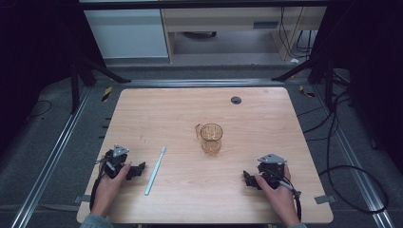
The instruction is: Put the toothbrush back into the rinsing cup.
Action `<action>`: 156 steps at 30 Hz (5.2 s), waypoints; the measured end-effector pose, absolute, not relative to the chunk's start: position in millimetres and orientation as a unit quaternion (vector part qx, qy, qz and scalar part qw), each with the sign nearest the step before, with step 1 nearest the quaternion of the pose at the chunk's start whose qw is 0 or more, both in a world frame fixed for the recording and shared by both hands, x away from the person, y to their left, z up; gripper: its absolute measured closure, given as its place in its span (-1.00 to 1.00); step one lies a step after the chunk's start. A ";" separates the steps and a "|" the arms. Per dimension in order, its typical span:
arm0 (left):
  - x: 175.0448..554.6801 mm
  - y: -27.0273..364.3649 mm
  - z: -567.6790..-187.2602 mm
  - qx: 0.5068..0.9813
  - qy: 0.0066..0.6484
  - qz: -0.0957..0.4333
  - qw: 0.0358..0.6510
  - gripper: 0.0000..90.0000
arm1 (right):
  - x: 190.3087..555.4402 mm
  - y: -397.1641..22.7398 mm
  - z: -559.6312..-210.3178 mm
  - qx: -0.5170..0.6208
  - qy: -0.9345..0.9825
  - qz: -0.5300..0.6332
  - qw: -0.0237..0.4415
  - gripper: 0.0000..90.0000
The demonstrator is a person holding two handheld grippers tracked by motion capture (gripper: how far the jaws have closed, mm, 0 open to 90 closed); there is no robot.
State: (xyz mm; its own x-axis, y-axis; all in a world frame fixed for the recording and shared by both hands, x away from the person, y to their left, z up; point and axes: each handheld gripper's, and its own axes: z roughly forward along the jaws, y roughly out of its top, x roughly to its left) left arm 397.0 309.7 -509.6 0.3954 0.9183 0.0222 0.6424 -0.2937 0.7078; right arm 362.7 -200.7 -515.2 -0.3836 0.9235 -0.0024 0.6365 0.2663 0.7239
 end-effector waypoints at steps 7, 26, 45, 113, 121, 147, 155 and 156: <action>401.5 307.1 -496.8 0.795 0.504 0.182 0.284 -0.93 | 362.6 -201.0 -515.2 0.509 0.765 0.327 0.219 -0.99; 395.4 285.8 -400.2 0.844 0.471 0.167 0.194 -0.92 | 362.3 -201.3 -515.2 0.509 0.766 0.327 0.219 -0.99; 397.3 271.7 -357.6 0.863 0.444 0.175 0.167 -0.93 | 362.2 -201.4 -515.2 0.508 0.766 0.327 0.219 -0.99; 435.5 209.1 -457.1 0.871 0.483 0.032 0.086 0.30 | 361.3 -202.4 -515.4 0.504 0.768 0.329 0.218 -0.99; 437.6 205.6 -459.7 0.869 0.487 0.026 0.086 0.34 | 361.2 -202.4 -515.5 0.504 0.769 0.328 0.218 -0.99; 440.8 201.3 -463.9 0.866 0.494 0.027 0.073 0.37 | 360.6 -202.4 -515.4 0.503 0.769 0.329 0.216 -0.99; 441.3 201.0 -463.7 0.871 0.486 0.040 0.064 0.53 | 360.3 -202.1 -515.1 0.505 0.769 0.330 0.214 -0.99; 441.4 201.1 -463.7 0.871 0.486 0.041 0.063 0.55 | 360.1 -201.9 -514.9 0.507 0.768 0.330 0.212 -0.99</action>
State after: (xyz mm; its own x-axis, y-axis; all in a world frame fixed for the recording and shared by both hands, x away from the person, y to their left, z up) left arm 441.4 201.1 -463.7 0.5242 0.8515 0.0102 0.8411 -0.5197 0.1498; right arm 360.1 -201.9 -514.9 -0.3965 0.9180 0.0082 0.6377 0.2690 0.7218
